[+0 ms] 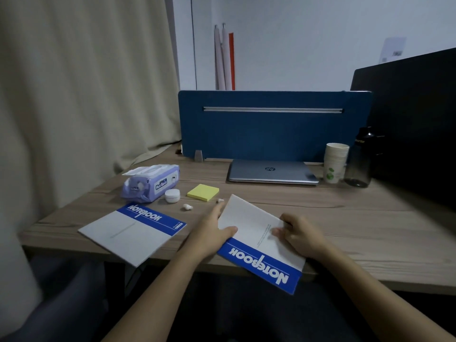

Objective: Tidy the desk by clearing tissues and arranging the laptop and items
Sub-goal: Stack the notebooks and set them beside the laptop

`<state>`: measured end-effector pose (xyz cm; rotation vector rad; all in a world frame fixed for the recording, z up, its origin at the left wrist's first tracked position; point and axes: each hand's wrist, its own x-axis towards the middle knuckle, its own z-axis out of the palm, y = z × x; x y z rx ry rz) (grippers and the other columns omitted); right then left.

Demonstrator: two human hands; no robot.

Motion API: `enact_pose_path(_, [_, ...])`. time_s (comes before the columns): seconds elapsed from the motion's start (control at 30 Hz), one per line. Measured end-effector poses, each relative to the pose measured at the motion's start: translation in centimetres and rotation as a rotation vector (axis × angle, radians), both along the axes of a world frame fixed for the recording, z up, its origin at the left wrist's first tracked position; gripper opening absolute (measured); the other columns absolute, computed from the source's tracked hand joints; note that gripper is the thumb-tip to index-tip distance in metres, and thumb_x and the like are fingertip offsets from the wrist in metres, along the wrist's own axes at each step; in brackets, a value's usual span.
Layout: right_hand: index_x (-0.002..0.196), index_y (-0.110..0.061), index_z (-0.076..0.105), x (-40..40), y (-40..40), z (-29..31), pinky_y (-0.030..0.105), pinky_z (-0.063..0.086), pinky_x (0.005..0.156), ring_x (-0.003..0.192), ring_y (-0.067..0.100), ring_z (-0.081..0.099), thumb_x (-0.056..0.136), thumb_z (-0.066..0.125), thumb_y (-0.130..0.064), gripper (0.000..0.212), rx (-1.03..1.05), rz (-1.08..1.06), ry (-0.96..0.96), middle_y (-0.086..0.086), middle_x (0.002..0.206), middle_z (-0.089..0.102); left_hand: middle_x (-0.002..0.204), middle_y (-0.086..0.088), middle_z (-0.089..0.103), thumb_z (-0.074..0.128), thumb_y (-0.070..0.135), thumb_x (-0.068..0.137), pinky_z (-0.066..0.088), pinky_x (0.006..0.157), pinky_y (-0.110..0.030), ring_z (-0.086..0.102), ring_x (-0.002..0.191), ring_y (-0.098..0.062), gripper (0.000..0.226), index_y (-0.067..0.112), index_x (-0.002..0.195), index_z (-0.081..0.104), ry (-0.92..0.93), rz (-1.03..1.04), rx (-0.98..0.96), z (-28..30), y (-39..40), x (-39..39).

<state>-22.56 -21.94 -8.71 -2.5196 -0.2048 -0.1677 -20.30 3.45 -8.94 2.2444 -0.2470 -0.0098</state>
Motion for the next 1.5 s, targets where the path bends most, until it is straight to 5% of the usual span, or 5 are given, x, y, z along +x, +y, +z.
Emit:
enact_pose_path(0.2, [0.092, -0.020, 0.066, 1.7, 0.2, -0.2, 0.029, 0.059, 0.061, 0.074, 0.014, 0.073, 0.087, 0.070, -0.027, 0.010, 0.517, 0.017, -0.067, 0.003, 0.086, 0.073, 0.102, 0.007, 0.067, 0.054, 0.034, 0.099, 0.052, 0.062, -0.024, 0.067, 0.087, -0.009, 0.005, 0.037, 0.100, 0.057, -0.024, 0.073, -0.296, 0.9, 1.5, 1.8])
enact_pose_path(0.4, [0.114, -0.005, 0.060, 4.5, -0.2, -0.1, 0.024, 0.047, 0.043, 0.047, 0.016, 0.058, 0.091, 0.065, -0.020, 0.028, 1.070, -0.067, 0.040, 0.008, 0.066, 0.070, 0.100, 0.000, 0.065, 0.047, 0.032, 0.102, 0.045, 0.051, -0.017, 0.066, 0.076, -0.010, 0.015, 0.020, 0.111, 0.047, -0.171, 0.427, -0.565, 0.0, 1.6, 3.2])
enact_pose_path(0.9, [0.102, -0.029, 0.050, 5.3, 7.6, -0.7, 0.034, 0.054, 0.078, 0.094, 0.013, 0.063, 0.089, 0.066, -0.033, 0.021, 0.731, -0.174, -0.084, 0.003, 0.113, 0.054, 0.113, -0.006, 0.066, 0.056, -0.011, 0.090, 0.060, 0.063, -0.032, 0.074, 0.089, -0.016, 0.047, 0.029, 0.112, 0.046, 0.037, 0.142, -1.050, -0.2, 1.0, 1.9])
enact_pose_path(1.17, [0.122, -0.023, 0.053, 5.8, 9.2, -0.1, 0.040, 0.060, 0.082, 0.102, 0.022, 0.071, 0.099, 0.053, -0.016, 0.024, 1.241, 0.110, 0.218, 0.001, 0.113, 0.073, 0.107, -0.004, 0.074, 0.060, -0.006, 0.089, 0.059, 0.068, -0.032, 0.072, 0.100, -0.020, 0.041, 0.022, 0.119, 0.056, 0.021, 0.101, -1.117, 0.1, 1.4, 1.0])
enact_pose_path(1.5, [0.121, -0.024, 0.054, 7.5, 16.8, 1.8, 0.023, 0.053, 0.071, 0.089, 0.005, 0.069, 0.099, 0.053, -0.028, 0.022, 0.657, 0.187, 0.115, -0.009, 0.110, 0.069, 0.102, -0.003, 0.077, 0.058, 0.011, 0.093, 0.057, 0.065, -0.032, 0.074, 0.089, -0.020, 0.024, 0.020, 0.115, 0.064, -0.024, 0.298, -0.916, 2.7, 10.8, -1.2])
